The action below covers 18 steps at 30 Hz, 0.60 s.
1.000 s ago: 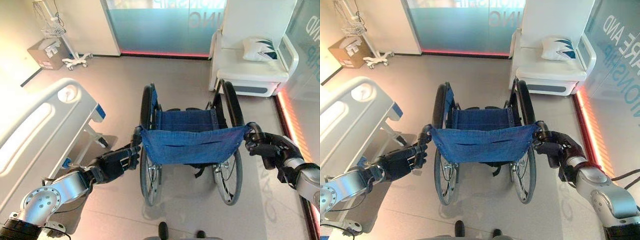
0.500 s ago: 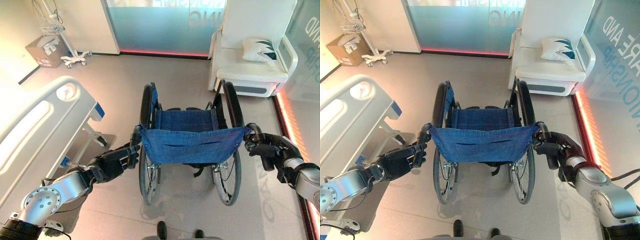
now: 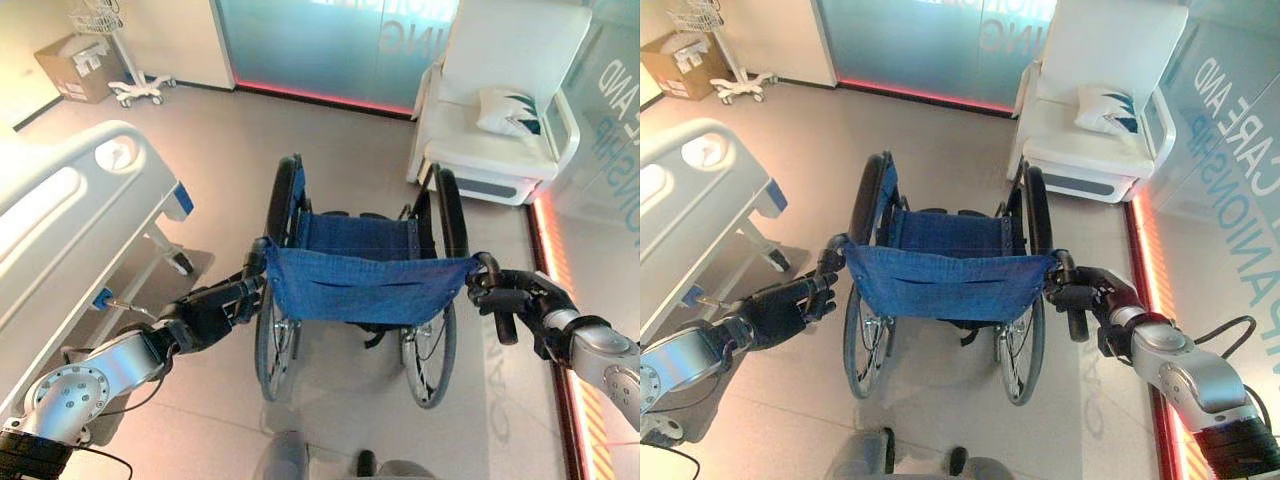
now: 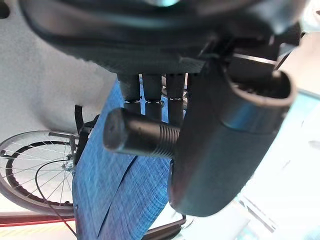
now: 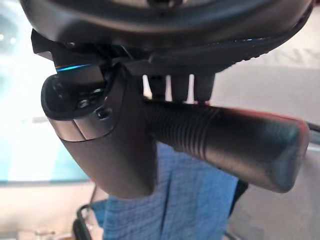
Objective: Push the wheelchair next to the bed
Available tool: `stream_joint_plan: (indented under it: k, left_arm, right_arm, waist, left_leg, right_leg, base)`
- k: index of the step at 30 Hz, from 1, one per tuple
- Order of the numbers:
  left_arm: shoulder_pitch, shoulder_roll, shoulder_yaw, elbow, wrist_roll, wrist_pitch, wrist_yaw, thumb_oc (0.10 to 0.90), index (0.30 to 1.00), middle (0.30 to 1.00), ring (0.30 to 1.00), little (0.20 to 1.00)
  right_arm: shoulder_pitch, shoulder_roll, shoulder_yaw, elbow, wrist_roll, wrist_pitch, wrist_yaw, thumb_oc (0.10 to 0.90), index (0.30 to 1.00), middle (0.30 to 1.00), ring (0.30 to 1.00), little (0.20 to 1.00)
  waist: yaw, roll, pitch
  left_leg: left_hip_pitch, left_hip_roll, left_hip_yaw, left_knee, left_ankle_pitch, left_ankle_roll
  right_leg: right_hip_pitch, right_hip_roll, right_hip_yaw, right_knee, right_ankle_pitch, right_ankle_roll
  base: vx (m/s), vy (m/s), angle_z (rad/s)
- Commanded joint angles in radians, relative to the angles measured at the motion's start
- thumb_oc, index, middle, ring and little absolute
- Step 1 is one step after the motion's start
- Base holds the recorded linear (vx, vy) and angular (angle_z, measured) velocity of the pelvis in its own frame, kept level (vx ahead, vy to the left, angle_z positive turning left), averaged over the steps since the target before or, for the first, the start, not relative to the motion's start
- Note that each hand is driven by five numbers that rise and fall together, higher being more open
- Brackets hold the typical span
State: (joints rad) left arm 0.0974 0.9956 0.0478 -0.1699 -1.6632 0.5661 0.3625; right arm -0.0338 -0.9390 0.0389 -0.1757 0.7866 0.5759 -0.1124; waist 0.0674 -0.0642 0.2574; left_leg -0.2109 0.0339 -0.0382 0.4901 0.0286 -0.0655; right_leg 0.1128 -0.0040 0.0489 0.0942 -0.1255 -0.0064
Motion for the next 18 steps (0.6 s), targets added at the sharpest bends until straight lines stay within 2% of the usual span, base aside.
stream_joint_plan:
  k: [1, 4, 7, 8, 10, 11, 12, 13, 15, 17, 18]
  left_arm:
    - [-0.116, -0.039, 0.076, -0.112, -0.1, -0.031, -0.124, 0.4, 0.3, 0.3, 0.3, 0.3]
    - [-0.104, -0.029, 0.089, -0.081, -0.079, -0.028, -0.16, 0.4, 0.3, 0.3, 0.3, 0.3]
    - [-0.104, -0.028, 0.093, -0.048, -0.065, -0.025, -0.176, 0.4, 0.3, 0.3, 0.3, 0.3]
    - [-0.114, -0.041, 0.096, -0.026, -0.055, -0.017, -0.177, 0.4, 0.3, 0.3, 0.3, 0.3]
    - [-0.116, -0.044, 0.098, -0.018, -0.054, -0.016, -0.17, 0.4, 0.3, 0.3, 0.3, 0.3]
    - [-0.122, -0.042, 0.103, 0.002, -0.051, -0.003, -0.166, 0.4, 0.3, 0.3, 0.3, 0.3]
    - [-0.123, -0.042, 0.104, 0.003, -0.052, -0.002, -0.167, 0.4, 0.3, 0.3, 0.3, 0.3]
    - [-0.136, -0.037, 0.1, 0.03, -0.046, 0.013, -0.172, 0.4, 0.3, 0.3, 0.3, 0.3]
    - [-0.147, -0.034, 0.104, 0.058, -0.03, 0.028, -0.193, 0.4, 0.3, 0.3, 0.3, 0.3]
    - [-0.16, -0.02, 0.109, 0.09, -0.009, 0.047, -0.238, 0.4, 0.3, 0.3, 0.3, 0.3]
    - [-0.163, -0.015, 0.111, 0.094, -0.007, 0.051, -0.246, 0.4, 0.3, 0.3, 0.3, 0.3]
  right_arm:
    - [-0.105, -0.126, -0.024, -0.147, -0.016, -0.119, 0.166, 0.4, 0.3, 0.3, 0.3, 0.3]
    - [-0.138, -0.144, 0.001, -0.11, -0.014, -0.147, 0.2, 0.4, 0.3, 0.3, 0.3, 0.3]
    - [-0.169, -0.153, 0.024, -0.102, -0.013, -0.152, 0.219, 0.4, 0.3, 0.3, 0.3, 0.3]
    - [-0.208, -0.151, 0.055, -0.099, -0.014, -0.15, 0.221, 0.4, 0.3, 0.3, 0.3, 0.3]
    - [-0.219, -0.151, 0.065, -0.101, -0.013, -0.157, 0.223, 0.4, 0.3, 0.3, 0.3, 0.3]
    - [-0.225, -0.145, 0.065, -0.11, -0.009, -0.152, 0.226, 0.4, 0.3, 0.3, 0.3, 0.3]
    - [-0.226, -0.145, 0.064, -0.11, -0.009, -0.152, 0.226, 0.4, 0.3, 0.3, 0.3, 0.3]
    - [-0.227, -0.136, 0.056, -0.116, -0.007, -0.149, 0.232, 0.4, 0.3, 0.3, 0.3, 0.3]
    - [-0.235, -0.134, 0.057, -0.118, -0.002, -0.147, 0.227, 0.4, 0.3, 0.3, 0.3, 0.3]
    - [-0.245, -0.128, 0.06, -0.114, -0.007, -0.149, 0.216, 0.4, 0.3, 0.3, 0.3, 0.3]
    - [-0.249, -0.129, 0.061, -0.113, -0.003, -0.149, 0.21, 0.4, 0.3, 0.3, 0.3, 0.3]
  waist:
    - [-0.05, 0.064, -0.079]
    - [-0.012, 0.093, -0.085]
    - [0.021, 0.097, -0.092]
    - [0.039, 0.087, -0.111]
    - [0.042, 0.083, -0.12]
    - [0.045, 0.081, -0.131]
    - [0.049, 0.087, -0.132]
    - [0.055, 0.073, -0.152]
    - [0.058, 0.061, -0.167]
    - [0.063, 0.052, -0.183]
    - [0.064, 0.05, -0.186]
  left_leg:
    - [-0.053, 0.0, 0.019, -0.147, 0.235, -0.016]
    - [-0.089, -0.023, 0.002, -0.328, 0.321, -0.038]
    - [-0.106, -0.059, -0.019, -0.394, 0.354, -0.039]
    - [-0.08, -0.084, -0.044, -0.399, 0.27, -0.006]
    - [-0.076, -0.091, -0.037, -0.381, 0.24, 0.007]
    - [-0.079, -0.094, -0.021, -0.352, 0.216, 0.012]
    - [-0.084, -0.085, -0.021, -0.351, 0.221, 0.011]
    - [-0.076, -0.104, -0.002, -0.336, 0.165, 0.035]
    - [-0.06, -0.124, 0.01, -0.339, 0.126, 0.06]
    - [-0.026, -0.155, 0.011, -0.358, 0.108, 0.087]
    - [-0.021, -0.16, 0.013, -0.359, 0.103, 0.093]
  right_leg:
    - [0.01, 0.082, -0.036, -0.005, 0.083, 0.023]
    - [0.066, 0.123, -0.01, -0.016, 0.055, 0.016]
    - [0.137, 0.126, 0.02, -0.021, 0.012, 0.015]
    - [0.158, 0.109, 0.039, -0.011, -0.016, 0.028]
    - [0.164, 0.102, 0.041, 0.005, -0.036, 0.036]
    - [0.175, 0.096, 0.036, 0.034, -0.066, 0.04]
    - [0.169, 0.103, 0.04, 0.035, -0.06, 0.039]
    - [0.174, 0.088, 0.02, 0.092, -0.054, 0.056]
    - [0.152, 0.077, 0.006, 0.186, 0.007, 0.082]
    - [0.1, 0.085, 0.004, 0.35, 0.14, 0.127]
    - [0.086, 0.09, 0.005, 0.386, 0.172, 0.139]
  base:
    - [0.26, 0.05, -0.38]
    - [0.4, 0.096, -0.3]
    - [0.43, 0.14, -0.58]
    - [0.35, 0.158, -0.86]
    - [0.29, 0.143, -0.79]
    - [0.21, 0.104, -0.7]
    - [0.37, 0.17, -0.59]
    - [0.32, 0.163, -0.14]
    - [0.34, 0.175, -0.15]
    - [0.28, 0.163, 0.09]
    - [0.24, 0.137, 0.07]
